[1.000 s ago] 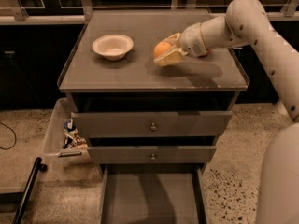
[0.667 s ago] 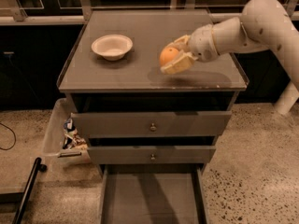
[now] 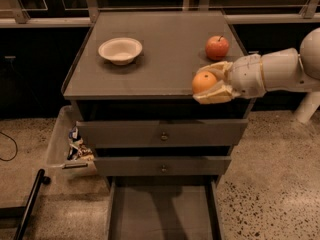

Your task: Place orange into bottom drawer

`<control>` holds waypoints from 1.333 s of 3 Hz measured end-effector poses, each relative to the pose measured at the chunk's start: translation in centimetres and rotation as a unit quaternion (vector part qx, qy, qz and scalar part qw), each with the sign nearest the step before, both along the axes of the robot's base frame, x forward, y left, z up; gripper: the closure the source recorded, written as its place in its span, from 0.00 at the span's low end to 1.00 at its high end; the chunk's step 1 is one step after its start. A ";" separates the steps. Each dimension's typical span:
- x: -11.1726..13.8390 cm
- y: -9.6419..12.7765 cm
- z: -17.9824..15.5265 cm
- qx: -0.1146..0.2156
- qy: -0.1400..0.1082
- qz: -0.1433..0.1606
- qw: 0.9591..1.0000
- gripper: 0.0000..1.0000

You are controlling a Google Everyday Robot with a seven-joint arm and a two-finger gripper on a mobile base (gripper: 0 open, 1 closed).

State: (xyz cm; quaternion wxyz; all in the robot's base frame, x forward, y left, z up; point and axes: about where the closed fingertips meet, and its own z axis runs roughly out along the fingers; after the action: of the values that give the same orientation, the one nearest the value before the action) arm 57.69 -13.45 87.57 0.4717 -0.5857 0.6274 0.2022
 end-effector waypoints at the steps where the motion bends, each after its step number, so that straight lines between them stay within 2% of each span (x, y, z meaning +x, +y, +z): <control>1: -3.0 -1.3 -3.5 -0.023 0.003 -0.023 0.999 1.00; 2: -4.4 -1.8 -9.8 -0.059 0.024 -0.058 0.996 1.00; 3: -3.9 -1.5 -10.4 -0.063 0.026 -0.057 0.996 1.00; 4: -4.8 -2.4 -16.2 -0.073 0.066 -0.076 0.992 1.00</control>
Offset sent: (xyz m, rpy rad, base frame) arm -0.0588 -0.0404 -0.1540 -0.2043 0.0805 -0.2147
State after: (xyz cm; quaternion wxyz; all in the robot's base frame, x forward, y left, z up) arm 52.87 -15.88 71.36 0.3990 -0.5544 0.7131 0.1579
